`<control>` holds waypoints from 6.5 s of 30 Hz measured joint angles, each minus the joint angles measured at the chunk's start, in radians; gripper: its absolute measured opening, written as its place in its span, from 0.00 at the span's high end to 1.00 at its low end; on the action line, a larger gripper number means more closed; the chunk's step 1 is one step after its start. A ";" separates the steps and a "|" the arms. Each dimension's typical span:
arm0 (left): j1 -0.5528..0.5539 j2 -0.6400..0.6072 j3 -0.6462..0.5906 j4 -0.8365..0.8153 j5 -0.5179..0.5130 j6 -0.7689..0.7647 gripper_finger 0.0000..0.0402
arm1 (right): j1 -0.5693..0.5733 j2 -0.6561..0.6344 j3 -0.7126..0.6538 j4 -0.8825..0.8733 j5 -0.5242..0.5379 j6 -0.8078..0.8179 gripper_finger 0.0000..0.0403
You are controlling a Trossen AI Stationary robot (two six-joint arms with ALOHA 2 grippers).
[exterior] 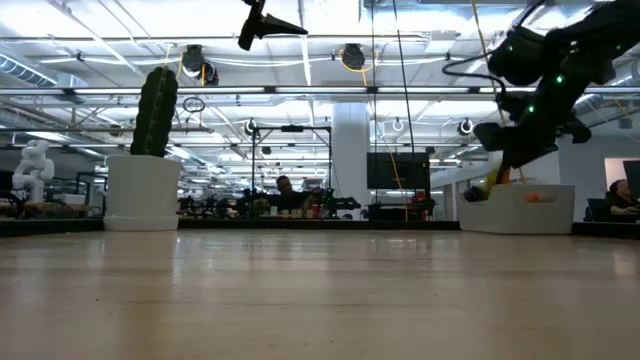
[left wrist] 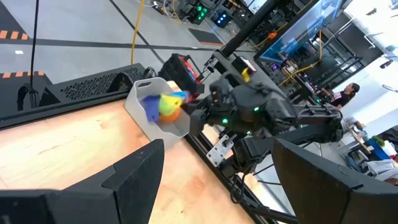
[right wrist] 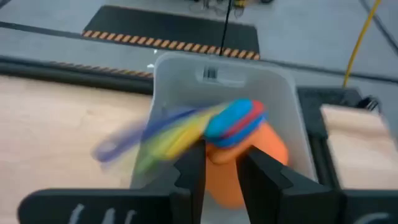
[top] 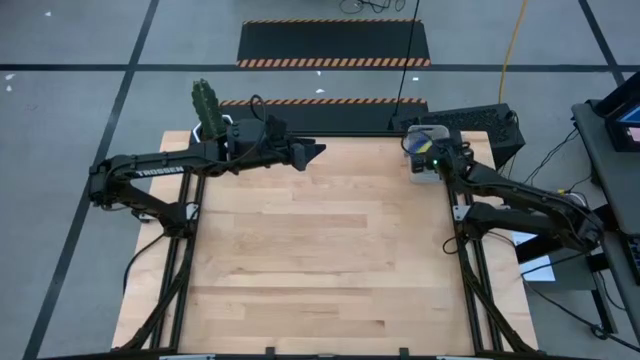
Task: Nest measuring cups in basket
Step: Put the stacked measuring cups into the gray bin
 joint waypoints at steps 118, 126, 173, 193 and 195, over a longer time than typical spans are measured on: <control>0.095 0.001 0.000 0.003 0.127 0.107 0.26 | -0.483 0.376 0.473 -0.549 -0.967 0.197 0.26; 0.104 0.005 0.000 0.001 0.121 0.131 0.26 | -0.483 0.452 0.473 -0.511 -0.956 0.161 0.27; 0.005 -0.058 0.000 -0.040 0.200 0.049 0.26 | -0.476 0.477 0.295 -0.268 -0.992 0.322 0.42; 0.010 -0.059 0.000 -0.097 0.199 0.084 0.26 | -0.476 0.463 0.295 -0.272 -0.963 0.322 0.85; 0.010 -0.059 0.000 -0.098 0.199 0.090 0.26 | -0.476 0.454 0.295 -0.276 -0.963 0.322 0.90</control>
